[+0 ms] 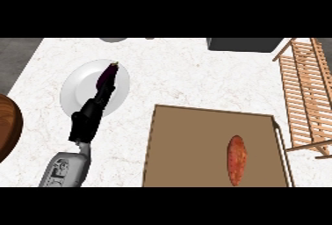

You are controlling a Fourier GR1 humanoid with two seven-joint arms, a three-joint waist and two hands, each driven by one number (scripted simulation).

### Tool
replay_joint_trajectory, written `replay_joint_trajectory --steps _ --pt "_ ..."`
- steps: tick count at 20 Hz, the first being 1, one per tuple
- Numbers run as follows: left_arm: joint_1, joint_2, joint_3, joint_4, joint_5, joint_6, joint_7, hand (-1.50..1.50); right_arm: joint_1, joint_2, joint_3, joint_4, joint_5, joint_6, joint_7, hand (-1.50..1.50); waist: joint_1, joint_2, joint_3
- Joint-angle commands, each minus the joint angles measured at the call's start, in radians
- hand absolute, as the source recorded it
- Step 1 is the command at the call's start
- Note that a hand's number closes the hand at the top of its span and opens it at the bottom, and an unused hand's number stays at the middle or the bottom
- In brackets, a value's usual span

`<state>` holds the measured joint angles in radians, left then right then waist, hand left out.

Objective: Pick the bell pepper from the tray and place it in the tiered shelf

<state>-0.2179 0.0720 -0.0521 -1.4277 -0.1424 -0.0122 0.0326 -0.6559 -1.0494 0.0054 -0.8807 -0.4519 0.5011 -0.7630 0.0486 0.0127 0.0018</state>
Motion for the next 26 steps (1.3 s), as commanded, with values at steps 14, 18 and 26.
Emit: replay_joint_trajectory --steps 14,18,26 --pt "0.018 -0.022 -0.022 -0.017 -0.017 0.005 0.005 0.0 -0.257 0.062 0.033 0.431 0.224 0.113 -0.117 -1.5 -0.01 0.001 0.001" --pt "0.019 0.011 0.01 -0.003 0.012 -0.028 -0.017 0.0 -0.306 0.045 0.023 0.452 0.194 0.209 -0.053 -1.5 0.0 0.004 0.001" --pt "0.006 0.015 0.028 0.005 0.011 -0.016 -0.011 0.0 -0.381 0.025 -0.038 0.503 0.091 0.327 0.123 -1.5 -0.005 0.003 0.0"
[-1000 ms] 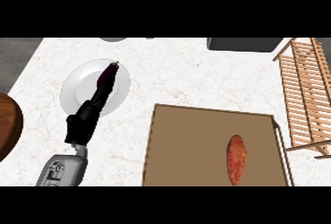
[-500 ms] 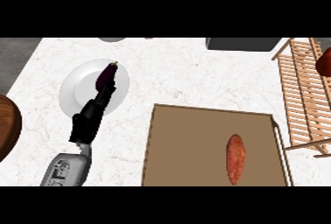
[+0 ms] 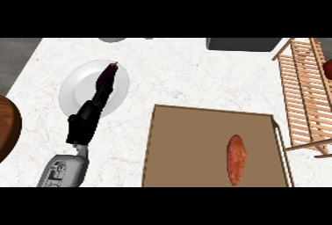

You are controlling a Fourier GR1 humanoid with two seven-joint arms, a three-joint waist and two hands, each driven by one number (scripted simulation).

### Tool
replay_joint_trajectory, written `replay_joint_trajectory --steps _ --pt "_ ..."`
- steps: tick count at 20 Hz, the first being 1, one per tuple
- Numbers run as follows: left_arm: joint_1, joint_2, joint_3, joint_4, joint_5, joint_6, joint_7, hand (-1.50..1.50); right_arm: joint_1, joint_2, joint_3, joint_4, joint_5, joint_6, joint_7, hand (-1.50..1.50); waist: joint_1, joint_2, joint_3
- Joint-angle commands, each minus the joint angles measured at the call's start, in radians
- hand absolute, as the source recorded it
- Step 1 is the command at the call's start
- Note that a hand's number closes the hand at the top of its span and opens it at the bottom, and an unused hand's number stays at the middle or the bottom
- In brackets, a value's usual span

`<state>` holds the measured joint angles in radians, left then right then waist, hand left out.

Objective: Pick the bell pepper from the tray and place it in the tiered shelf

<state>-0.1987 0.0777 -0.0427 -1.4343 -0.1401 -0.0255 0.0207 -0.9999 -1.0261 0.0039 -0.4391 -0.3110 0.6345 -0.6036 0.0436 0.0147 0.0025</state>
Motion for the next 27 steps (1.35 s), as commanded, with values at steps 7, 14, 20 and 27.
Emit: replay_joint_trajectory --steps 7,14,20,27 --pt "-0.008 -0.011 -0.01 0.01 -0.01 0.006 -0.002 0.0 -0.165 -0.102 -0.182 0.248 -0.222 0.254 0.323 -1.5 0.019 0.013 0.002" --pt "-0.033 -0.015 -0.023 0.002 -0.006 -0.011 -0.02 0.0 -0.168 -0.196 -0.147 0.272 -0.167 0.253 0.446 -1.5 0.052 0.034 0.005" --pt "-0.029 -0.019 -0.03 0.005 -0.006 -0.017 -0.014 0.0 -0.117 -0.233 -0.118 0.25 -0.124 0.296 0.407 -1.5 0.056 0.046 0.012" --pt "-0.046 -0.038 -0.041 -0.017 -0.002 -0.012 -0.016 0.0 -0.076 -0.243 -0.113 0.232 -0.109 0.313 0.377 -1.5 0.059 0.055 0.021"
